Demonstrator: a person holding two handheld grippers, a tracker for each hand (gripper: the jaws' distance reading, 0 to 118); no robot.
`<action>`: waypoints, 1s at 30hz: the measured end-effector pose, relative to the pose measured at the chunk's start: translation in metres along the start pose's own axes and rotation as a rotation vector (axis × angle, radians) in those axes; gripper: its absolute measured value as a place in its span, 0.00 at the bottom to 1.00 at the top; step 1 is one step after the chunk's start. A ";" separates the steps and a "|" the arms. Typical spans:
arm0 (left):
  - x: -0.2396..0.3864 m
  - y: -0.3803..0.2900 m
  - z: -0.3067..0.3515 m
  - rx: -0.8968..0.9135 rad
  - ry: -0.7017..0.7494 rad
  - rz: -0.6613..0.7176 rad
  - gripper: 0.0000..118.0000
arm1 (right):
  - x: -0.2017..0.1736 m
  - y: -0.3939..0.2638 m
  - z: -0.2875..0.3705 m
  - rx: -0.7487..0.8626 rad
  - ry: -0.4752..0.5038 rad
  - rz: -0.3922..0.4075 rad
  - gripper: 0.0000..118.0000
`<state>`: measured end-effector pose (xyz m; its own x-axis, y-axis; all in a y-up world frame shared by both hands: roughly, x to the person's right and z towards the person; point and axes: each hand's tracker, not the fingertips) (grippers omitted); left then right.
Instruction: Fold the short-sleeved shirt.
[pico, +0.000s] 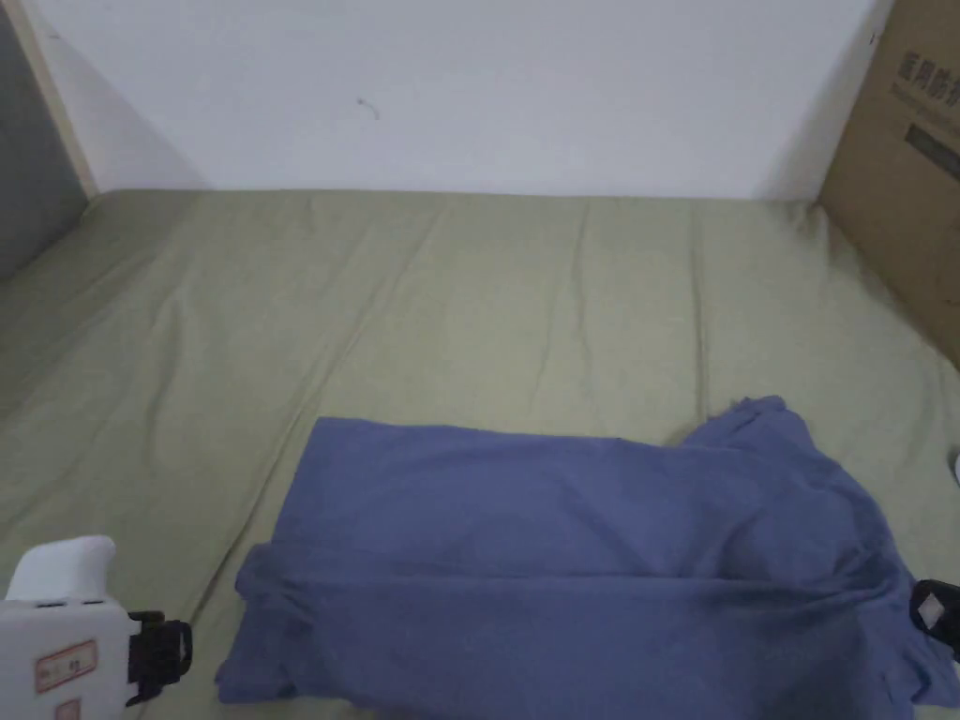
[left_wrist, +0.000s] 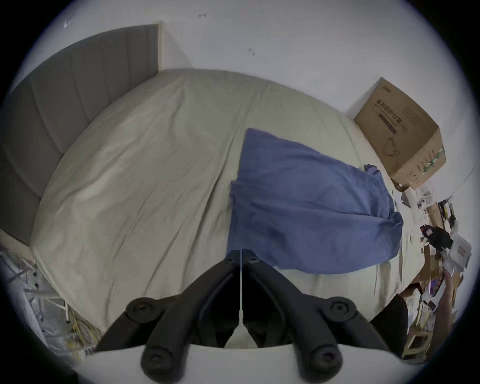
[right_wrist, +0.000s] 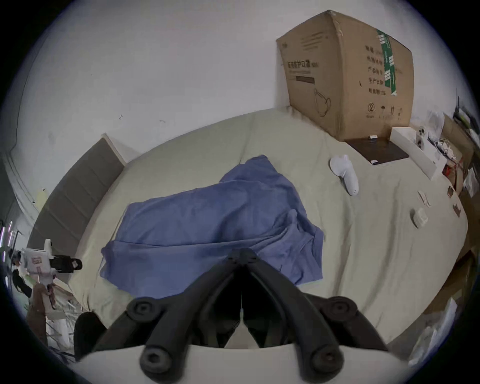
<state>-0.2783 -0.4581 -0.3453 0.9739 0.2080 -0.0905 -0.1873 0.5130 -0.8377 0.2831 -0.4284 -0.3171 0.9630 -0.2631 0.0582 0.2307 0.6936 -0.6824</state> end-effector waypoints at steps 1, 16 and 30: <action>-0.008 0.001 -0.014 -0.023 -0.003 0.018 0.10 | 0.000 0.000 -0.002 -0.012 0.008 -0.011 0.00; 0.039 -0.007 -0.099 -0.074 0.017 -0.174 0.56 | 0.037 -0.007 -0.018 -0.078 -0.025 -0.146 0.00; 0.018 0.003 -0.063 -0.019 0.038 -0.077 0.02 | 0.121 -0.013 -0.109 -0.315 -0.223 -0.119 0.99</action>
<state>-0.2532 -0.5053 -0.3831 0.9895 0.1371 -0.0454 -0.1098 0.5103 -0.8530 0.3814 -0.5423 -0.3802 0.9467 -0.1533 0.2832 0.3218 0.4188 -0.8492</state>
